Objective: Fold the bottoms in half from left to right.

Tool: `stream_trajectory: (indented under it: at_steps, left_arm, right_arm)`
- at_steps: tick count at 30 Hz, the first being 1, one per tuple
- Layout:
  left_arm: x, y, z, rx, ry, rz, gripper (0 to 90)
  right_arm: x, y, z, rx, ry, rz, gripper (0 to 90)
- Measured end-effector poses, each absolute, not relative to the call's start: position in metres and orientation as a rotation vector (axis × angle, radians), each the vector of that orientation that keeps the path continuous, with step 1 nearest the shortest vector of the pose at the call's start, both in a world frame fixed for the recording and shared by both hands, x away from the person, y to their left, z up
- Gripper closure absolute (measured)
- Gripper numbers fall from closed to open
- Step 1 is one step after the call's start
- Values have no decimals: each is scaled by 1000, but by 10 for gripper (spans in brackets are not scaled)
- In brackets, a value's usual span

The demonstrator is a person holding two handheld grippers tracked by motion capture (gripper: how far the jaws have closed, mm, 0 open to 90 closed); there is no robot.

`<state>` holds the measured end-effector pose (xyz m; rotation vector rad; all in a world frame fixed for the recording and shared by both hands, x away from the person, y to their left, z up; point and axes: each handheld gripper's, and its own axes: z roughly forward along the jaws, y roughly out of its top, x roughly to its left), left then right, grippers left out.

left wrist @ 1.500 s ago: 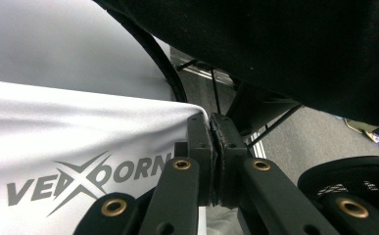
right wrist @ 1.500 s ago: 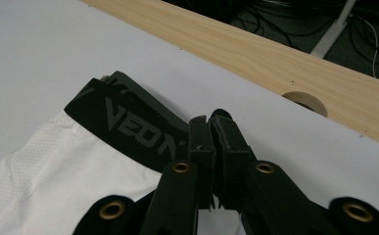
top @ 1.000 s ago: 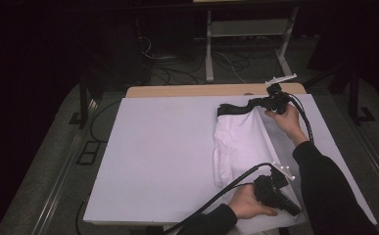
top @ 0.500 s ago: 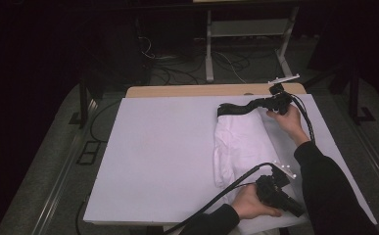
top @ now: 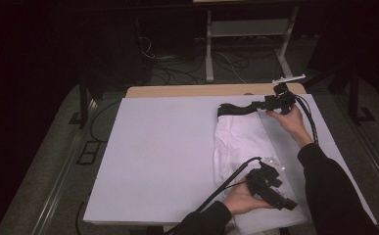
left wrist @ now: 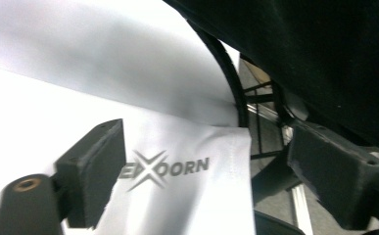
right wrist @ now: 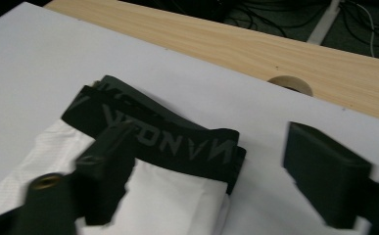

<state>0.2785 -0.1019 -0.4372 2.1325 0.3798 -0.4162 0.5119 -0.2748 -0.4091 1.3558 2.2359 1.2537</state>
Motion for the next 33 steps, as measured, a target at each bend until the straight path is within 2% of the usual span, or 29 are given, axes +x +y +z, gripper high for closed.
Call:
stream_trajectory:
  at_steps: [2, 4, 5, 33]
  left_arm:
    - [281, -98, -435, 2127, 387, -408, 52]
    - [283, -95, -434, 2136, 394, -386, 12]
    - [285, -93, -433, 2138, 400, -369, 0]
    - [321, -29, -406, 2074, 511, -153, 0]
  right_arm:
    - [510, -275, -407, 1340, 2240, 1274, 105]
    - [508, -275, -405, 1337, 2244, 1290, 14]
    - [507, -274, -404, 1341, 2245, 1287, 8]
    - [478, -275, -392, 1293, 2232, 1324, 0]
